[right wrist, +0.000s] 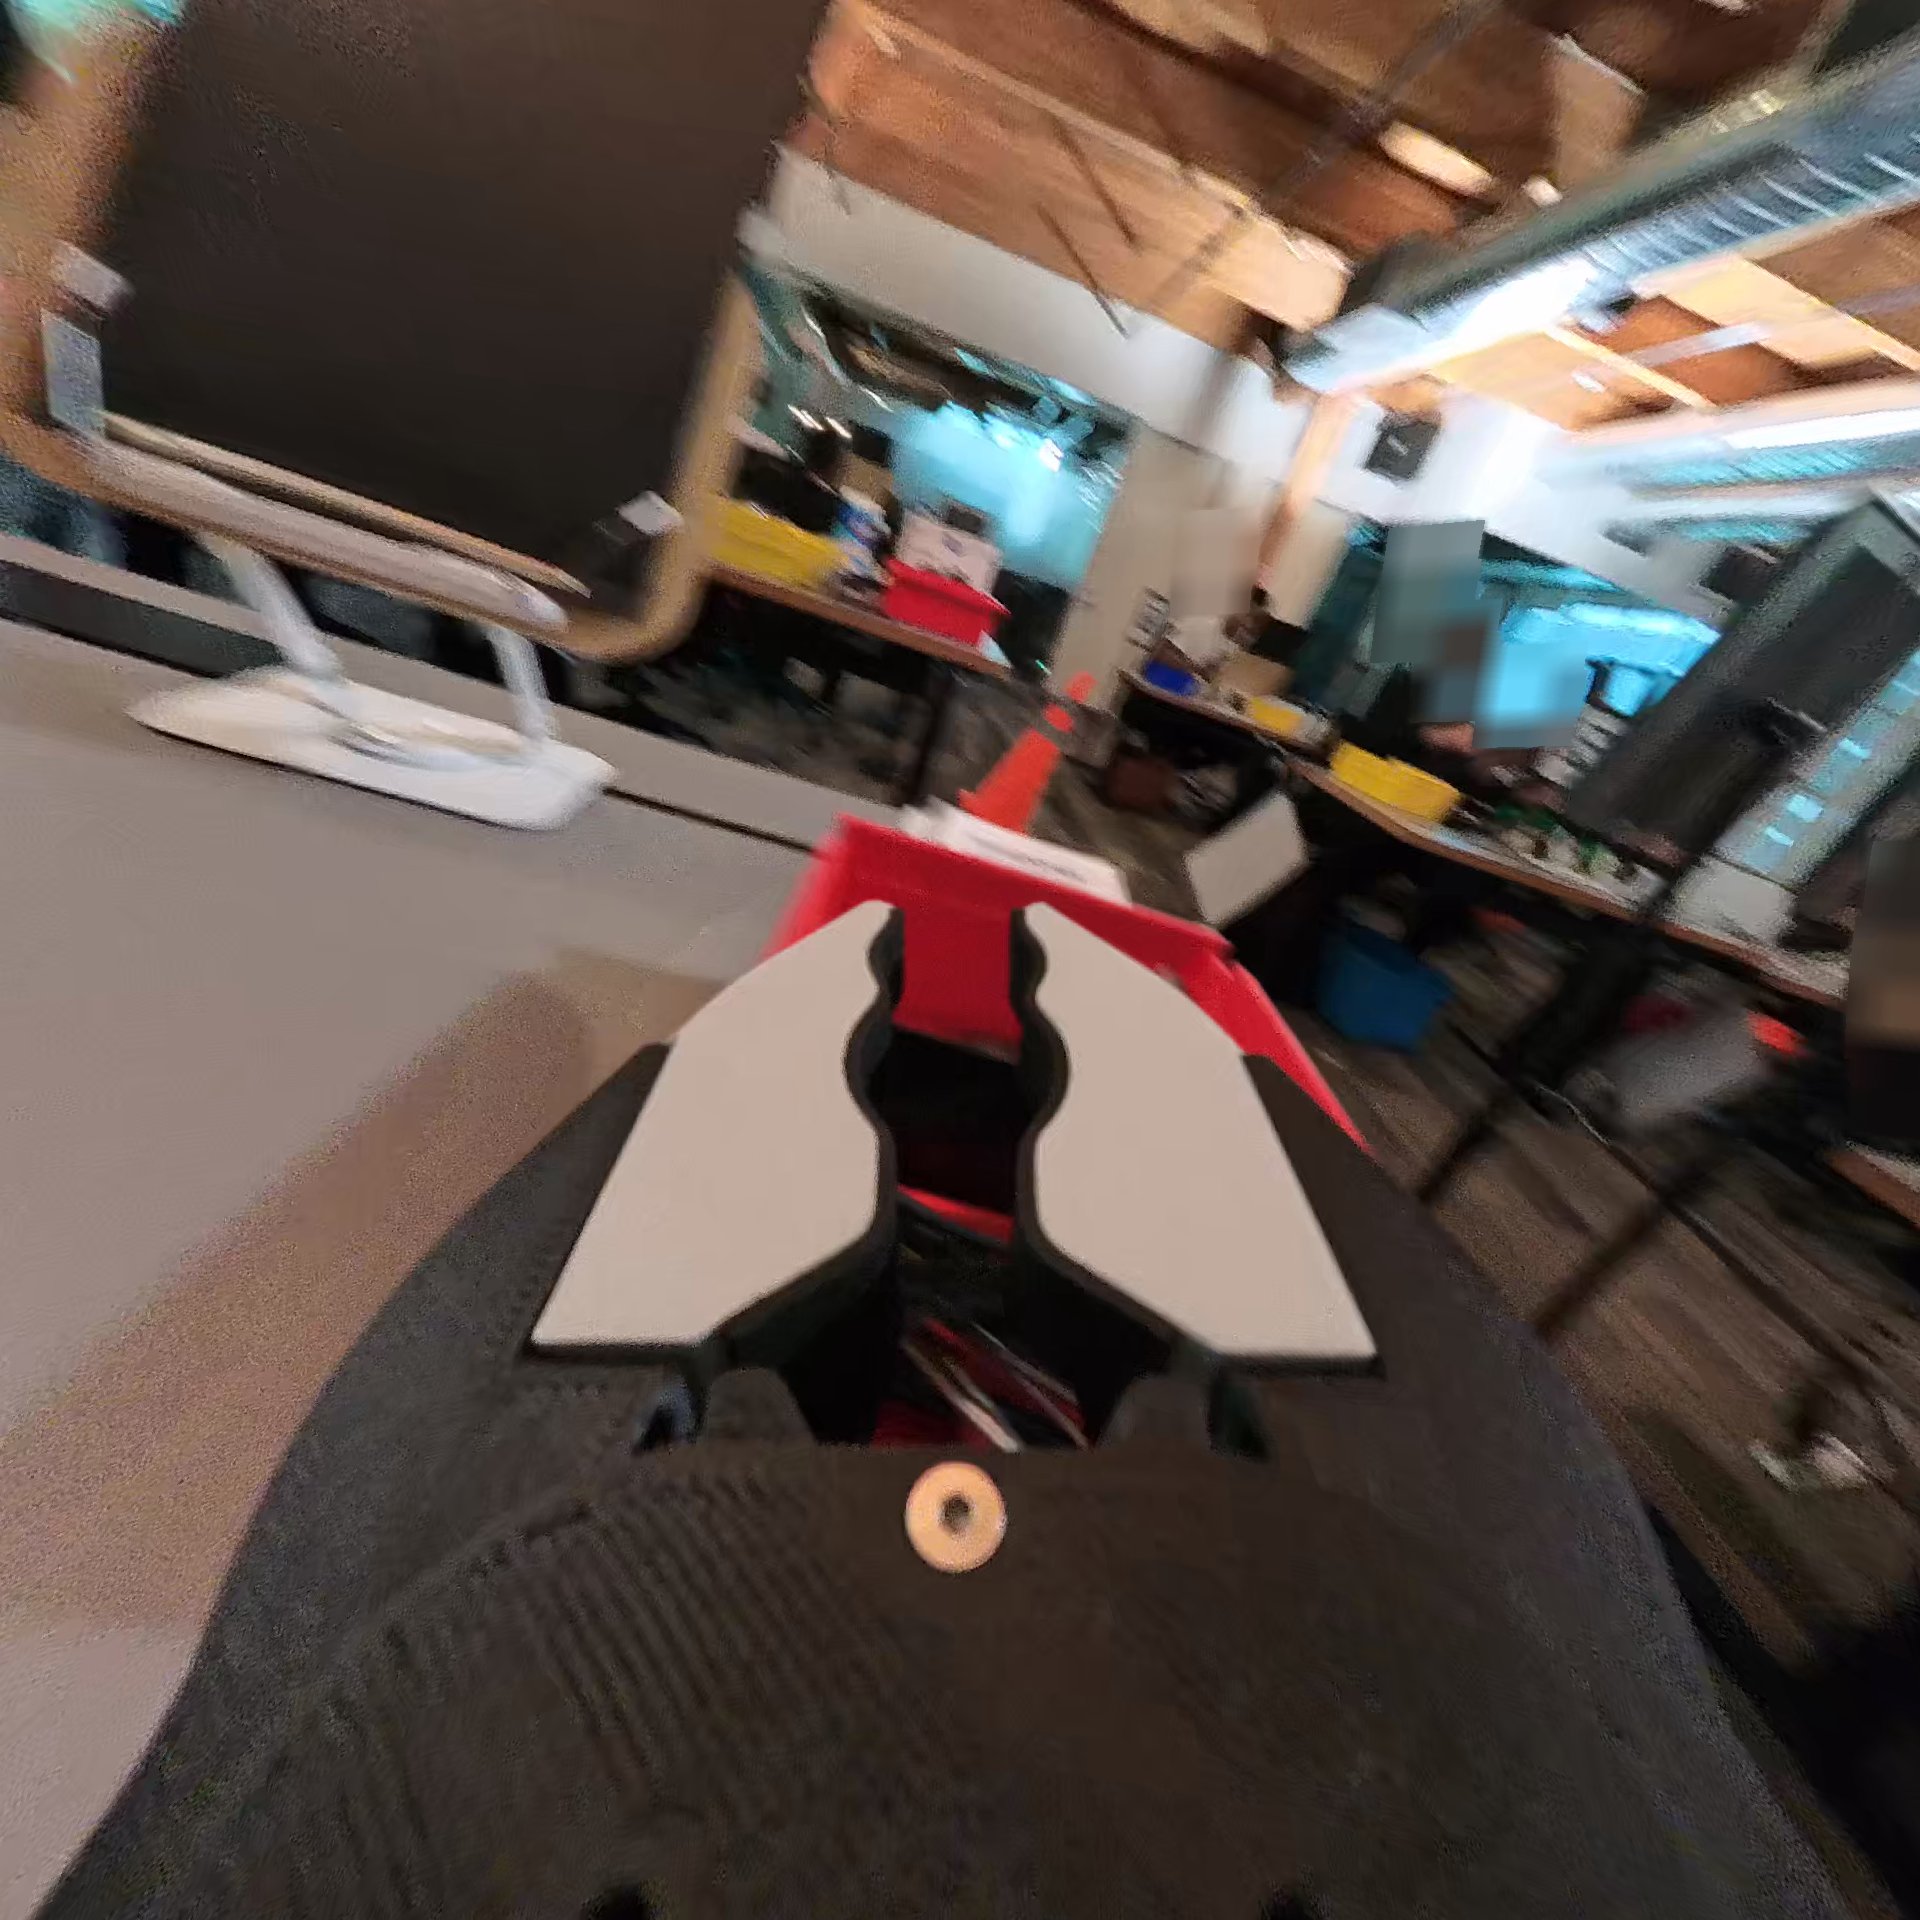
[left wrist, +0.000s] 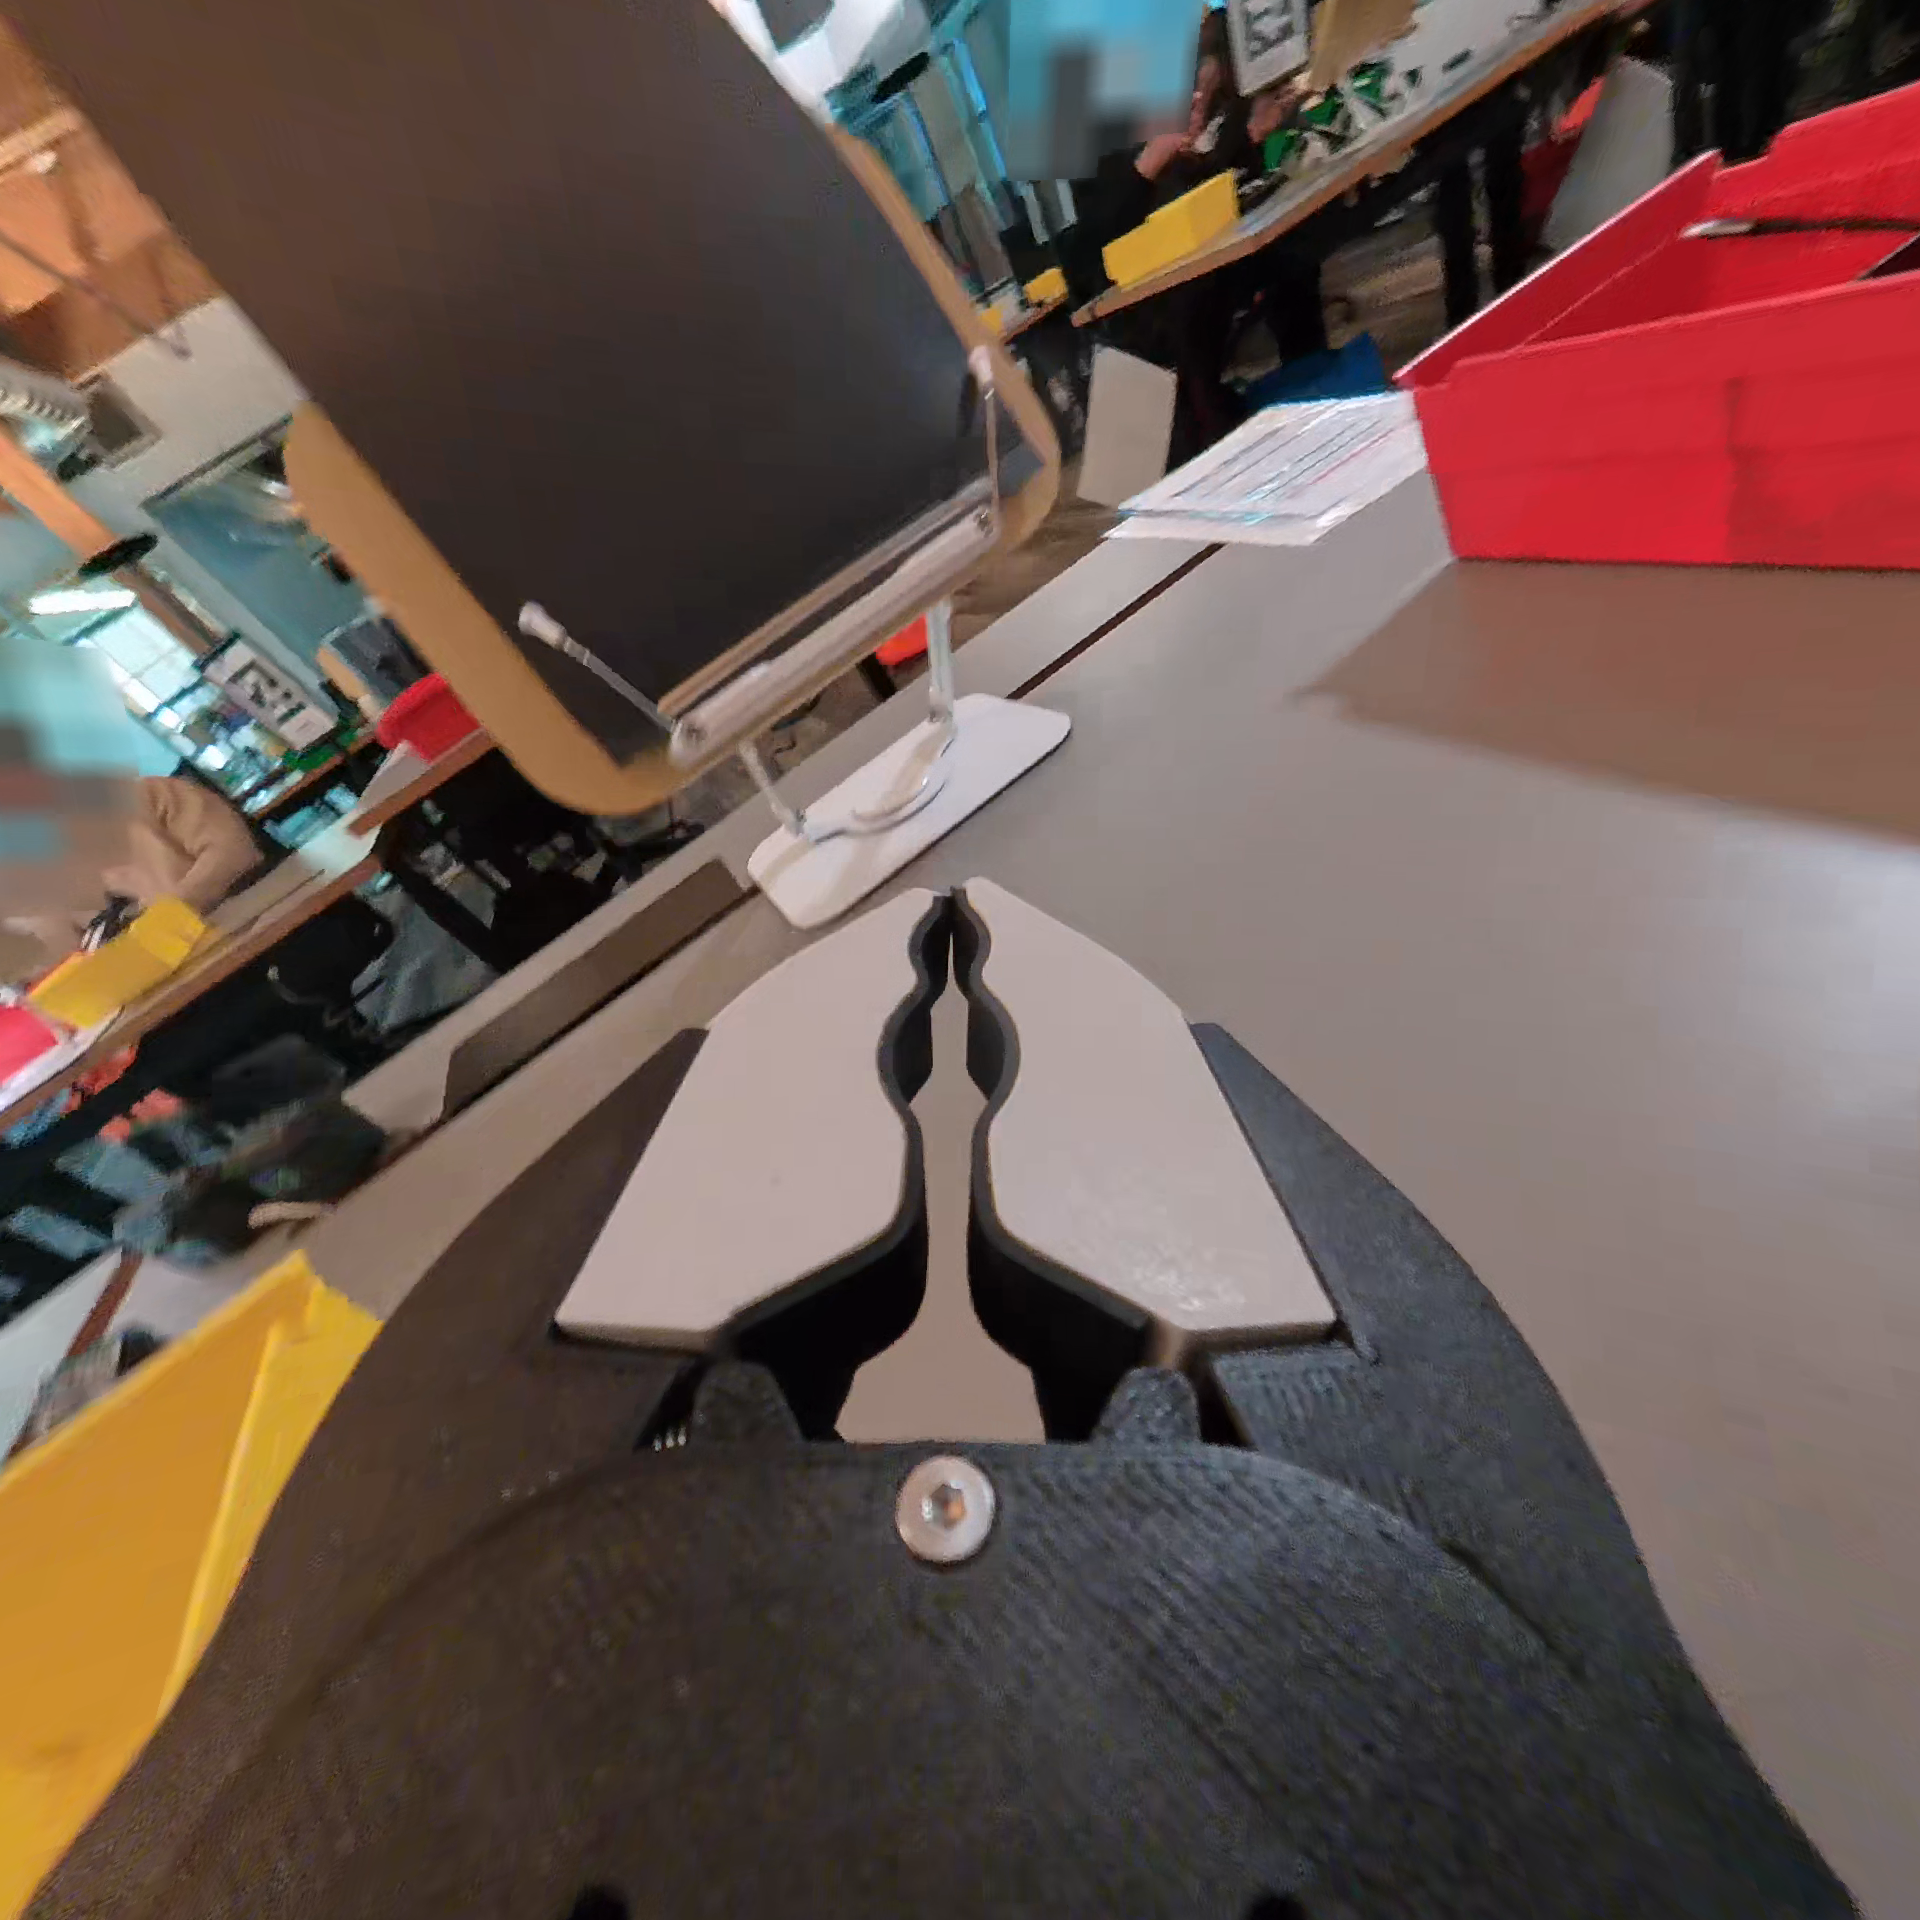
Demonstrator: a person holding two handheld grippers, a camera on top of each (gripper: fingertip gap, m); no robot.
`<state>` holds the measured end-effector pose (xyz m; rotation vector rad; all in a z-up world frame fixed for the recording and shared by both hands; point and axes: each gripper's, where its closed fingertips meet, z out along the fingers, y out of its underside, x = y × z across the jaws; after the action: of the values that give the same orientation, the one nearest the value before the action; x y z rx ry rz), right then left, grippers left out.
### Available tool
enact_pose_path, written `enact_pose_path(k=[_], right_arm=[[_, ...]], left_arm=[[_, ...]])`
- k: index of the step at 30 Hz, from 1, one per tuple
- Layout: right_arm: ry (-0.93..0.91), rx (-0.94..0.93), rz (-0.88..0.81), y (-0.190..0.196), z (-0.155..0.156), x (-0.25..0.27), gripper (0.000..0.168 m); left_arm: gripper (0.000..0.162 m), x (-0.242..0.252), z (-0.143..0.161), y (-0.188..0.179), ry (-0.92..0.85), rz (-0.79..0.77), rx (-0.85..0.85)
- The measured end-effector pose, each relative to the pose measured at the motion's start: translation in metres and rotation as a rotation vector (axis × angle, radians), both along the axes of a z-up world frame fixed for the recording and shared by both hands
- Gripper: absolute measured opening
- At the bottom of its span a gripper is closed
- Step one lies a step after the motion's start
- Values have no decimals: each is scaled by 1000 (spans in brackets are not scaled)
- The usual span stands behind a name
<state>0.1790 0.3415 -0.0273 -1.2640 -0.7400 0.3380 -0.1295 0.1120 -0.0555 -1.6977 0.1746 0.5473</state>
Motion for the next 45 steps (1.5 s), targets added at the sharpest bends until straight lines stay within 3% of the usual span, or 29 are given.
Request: enact_pose_path(k=[4,9,14,18,28,32,35,41,45], right_arm=[[78,-177,-191,65,-30,75,55],[199,-258,-345,108,-45,144,86],[362,-419,-317,128,-65,165,111],[388,-538,-269,135,-82,156,147],[512,-780,-26,147,-103,123,146],[463,-770,6,146,-100,113,141],[408,-831,7,145,-114,106,135],[449,-927,138,134,-118,93,89],[383,-941,169,128,-121,86,72]], left_arm=[[0,-18,-30,-15,-131,66,-2],[3,-30,-48,-11,-284,43,-9],[8,-43,-63,-14,-205,48,-87],[10,-48,-62,-16,-256,41,-56],[10,-64,-63,-18,-398,29,0],[10,-67,-60,-18,-482,11,42],[10,-67,-56,-20,-532,-8,87],[10,-65,-61,-17,-551,-20,59],[11,-63,-64,-15,-567,-34,45]])
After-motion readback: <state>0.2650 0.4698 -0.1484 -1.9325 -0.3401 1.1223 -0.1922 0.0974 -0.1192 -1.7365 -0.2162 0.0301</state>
